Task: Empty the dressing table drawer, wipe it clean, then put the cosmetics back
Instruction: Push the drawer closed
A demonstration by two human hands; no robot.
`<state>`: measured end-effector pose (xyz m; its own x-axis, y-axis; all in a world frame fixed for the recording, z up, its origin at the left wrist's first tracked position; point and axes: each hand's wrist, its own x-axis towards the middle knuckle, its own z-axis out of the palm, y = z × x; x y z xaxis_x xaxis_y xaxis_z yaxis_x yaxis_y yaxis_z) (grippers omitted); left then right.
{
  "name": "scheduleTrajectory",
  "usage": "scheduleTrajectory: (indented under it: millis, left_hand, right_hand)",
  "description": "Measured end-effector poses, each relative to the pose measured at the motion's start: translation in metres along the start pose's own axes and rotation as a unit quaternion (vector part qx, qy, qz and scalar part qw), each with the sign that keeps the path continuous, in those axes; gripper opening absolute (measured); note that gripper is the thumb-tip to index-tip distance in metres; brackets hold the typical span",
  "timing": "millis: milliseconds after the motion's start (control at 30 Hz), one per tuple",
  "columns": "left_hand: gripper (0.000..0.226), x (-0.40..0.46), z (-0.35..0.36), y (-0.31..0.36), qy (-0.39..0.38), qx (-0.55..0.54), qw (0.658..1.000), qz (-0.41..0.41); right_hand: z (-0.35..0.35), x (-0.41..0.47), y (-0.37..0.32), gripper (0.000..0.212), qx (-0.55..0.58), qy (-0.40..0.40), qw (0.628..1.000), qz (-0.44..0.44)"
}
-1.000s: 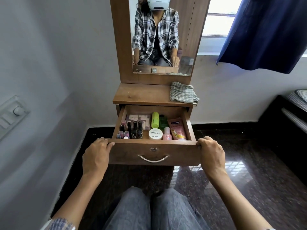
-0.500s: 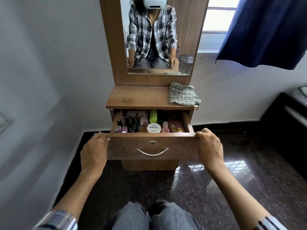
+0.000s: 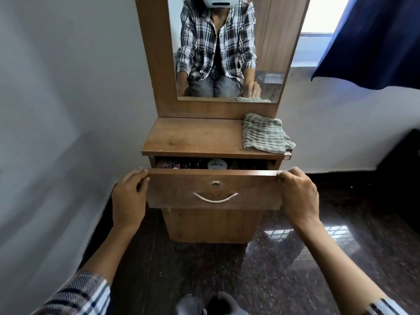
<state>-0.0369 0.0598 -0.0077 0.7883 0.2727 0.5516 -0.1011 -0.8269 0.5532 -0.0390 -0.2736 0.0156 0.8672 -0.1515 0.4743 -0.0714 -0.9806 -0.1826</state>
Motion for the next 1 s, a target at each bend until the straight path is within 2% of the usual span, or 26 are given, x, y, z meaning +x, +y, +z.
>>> scheduleTrajectory:
  millis: [133,233,333,433,500,567,700,833,1000]
  left_hand:
    - [0.023,0.013,0.014,-0.011,0.025,-0.032,0.999,0.029]
    - [0.023,0.022,0.027,-0.013,0.053,-0.06,0.996,0.032]
    - [0.026,0.025,0.047,-0.016,0.117,-0.126,0.985,-0.031]
    - [0.039,0.026,0.063,-0.012,0.164,-0.227,0.947,-0.156]
    - [0.037,0.028,0.072,-0.012,0.164,-0.229,0.942,-0.18]
    - [0.035,0.033,0.075,-0.014,0.162,-0.209,0.949,-0.169]
    - [0.031,0.042,0.08,-0.022,0.16,-0.174,0.961,-0.144]
    - [0.026,0.045,0.081,-0.031,0.145,-0.174,0.966,-0.128]
    - [0.023,0.053,0.073,-0.039,0.089,-0.184,0.971,-0.125]
  right_hand:
    - [0.023,0.008,0.008,0.017,0.113,0.061,0.992,-0.013]
    - [0.043,0.016,0.014,0.018,0.235,0.079,0.969,0.014]
    - [0.059,0.02,0.012,0.014,0.341,0.16,0.925,0.048]
    - [0.076,0.024,0.006,0.017,0.395,0.257,0.874,0.119]
    - [0.085,0.029,0.003,0.029,0.468,0.25,0.82,0.216]
    - [0.093,0.034,0.004,0.035,0.496,0.23,0.791,0.274]
    - [0.1,0.043,0.008,0.022,0.495,0.216,0.8,0.264]
    - [0.103,0.044,0.017,0.032,0.494,0.206,0.813,0.228]
    - [0.105,0.05,0.03,0.031,0.519,0.161,0.812,0.213]
